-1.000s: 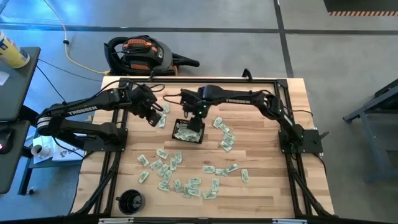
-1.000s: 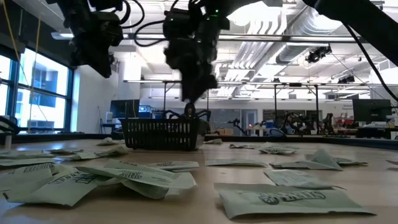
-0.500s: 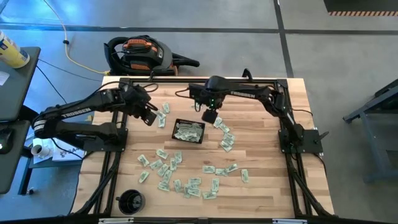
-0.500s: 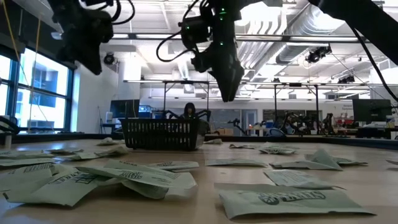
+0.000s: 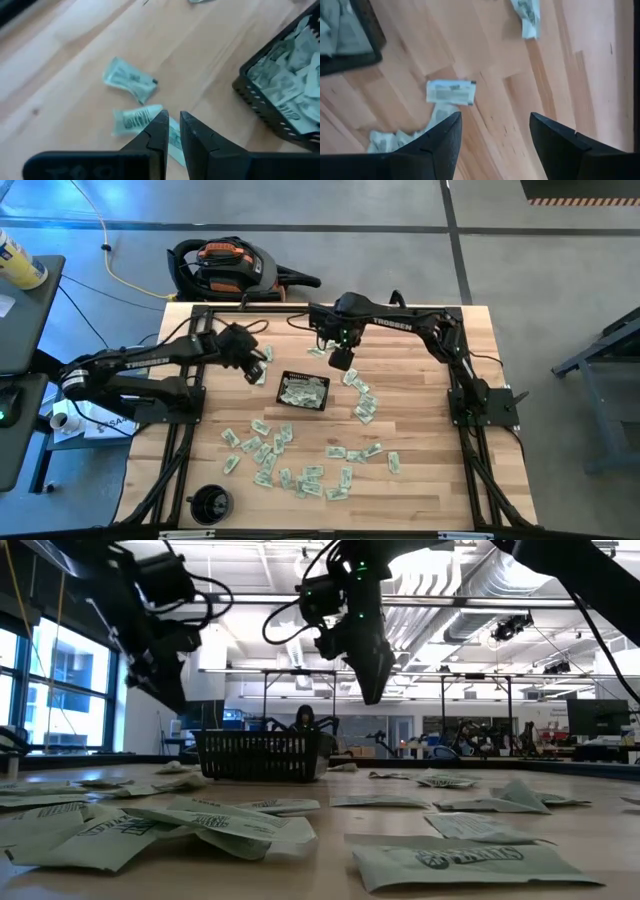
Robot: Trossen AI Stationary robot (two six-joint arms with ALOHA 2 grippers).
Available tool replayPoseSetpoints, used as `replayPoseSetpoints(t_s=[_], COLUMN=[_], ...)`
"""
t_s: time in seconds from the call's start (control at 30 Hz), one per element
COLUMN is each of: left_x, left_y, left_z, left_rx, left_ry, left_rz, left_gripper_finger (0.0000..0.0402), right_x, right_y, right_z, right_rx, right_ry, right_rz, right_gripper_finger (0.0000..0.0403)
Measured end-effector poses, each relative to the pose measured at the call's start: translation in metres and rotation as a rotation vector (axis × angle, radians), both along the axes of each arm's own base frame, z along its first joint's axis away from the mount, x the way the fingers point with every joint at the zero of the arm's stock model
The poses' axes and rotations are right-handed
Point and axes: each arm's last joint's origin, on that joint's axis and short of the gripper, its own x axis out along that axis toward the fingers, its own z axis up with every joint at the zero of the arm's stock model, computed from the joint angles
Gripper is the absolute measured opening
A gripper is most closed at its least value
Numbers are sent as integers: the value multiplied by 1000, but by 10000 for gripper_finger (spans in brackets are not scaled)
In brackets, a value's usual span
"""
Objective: Pick and place Stevia / Truvia into bins
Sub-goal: Put the green stevia packet into the black basket
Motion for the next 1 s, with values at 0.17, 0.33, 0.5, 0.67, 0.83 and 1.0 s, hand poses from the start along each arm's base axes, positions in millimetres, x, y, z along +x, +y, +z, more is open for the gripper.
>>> replayPoseSetpoints(t_s=[0.17, 0.33, 0.5, 0.67, 0.83, 1.0], left_x=[0, 5, 21, 34, 42, 50], left_y=[16, 30, 44, 56, 61, 68], left_z=[-12, -18, -8, -16, -37, -50], left_rx=[-69, -202, -298, -289, -336, -335], left_ry=[49, 26, -14, 51, 120, 107], left_rz=[-80, 27, 216, 310, 339, 361], left_gripper_finger=[104, 177, 242, 263, 264, 264], right_x=[-4, -9, -17, -21, -23, -21], right_y=[1, -13, -38, -55, -63, -64], right_z=[0, 0, 0, 0, 0, 0], right_rx=[18, 23, 8, -8, -20, -27], right_ry=[50, 44, 11, -23, -46, -63], right_rz=[54, 50, -10, -51, -65, -48], right_gripper_finger=[224, 224, 224, 224, 224, 224])
